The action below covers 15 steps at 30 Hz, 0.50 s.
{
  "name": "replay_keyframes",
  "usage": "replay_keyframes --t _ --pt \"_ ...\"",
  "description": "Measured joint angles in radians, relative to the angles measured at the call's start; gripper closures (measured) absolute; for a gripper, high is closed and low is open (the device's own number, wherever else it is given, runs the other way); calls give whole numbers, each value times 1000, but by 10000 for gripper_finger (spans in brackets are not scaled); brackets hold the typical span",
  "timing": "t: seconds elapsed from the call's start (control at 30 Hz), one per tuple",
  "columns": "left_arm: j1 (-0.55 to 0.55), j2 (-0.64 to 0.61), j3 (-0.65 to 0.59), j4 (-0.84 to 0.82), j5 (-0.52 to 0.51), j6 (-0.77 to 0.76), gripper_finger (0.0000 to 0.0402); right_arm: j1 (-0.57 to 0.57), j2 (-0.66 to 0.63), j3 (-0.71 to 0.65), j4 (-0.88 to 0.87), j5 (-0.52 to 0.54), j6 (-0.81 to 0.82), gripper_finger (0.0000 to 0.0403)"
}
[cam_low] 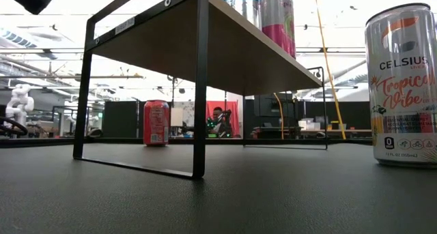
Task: Place canned beverage on shelf
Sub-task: Put the middle red soda can on the shelf
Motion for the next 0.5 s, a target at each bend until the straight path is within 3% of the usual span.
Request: replay_keyframes --t 0.5 --pt "0 0 -85 61 0 2 54 0 3 0 8 0 60 403"
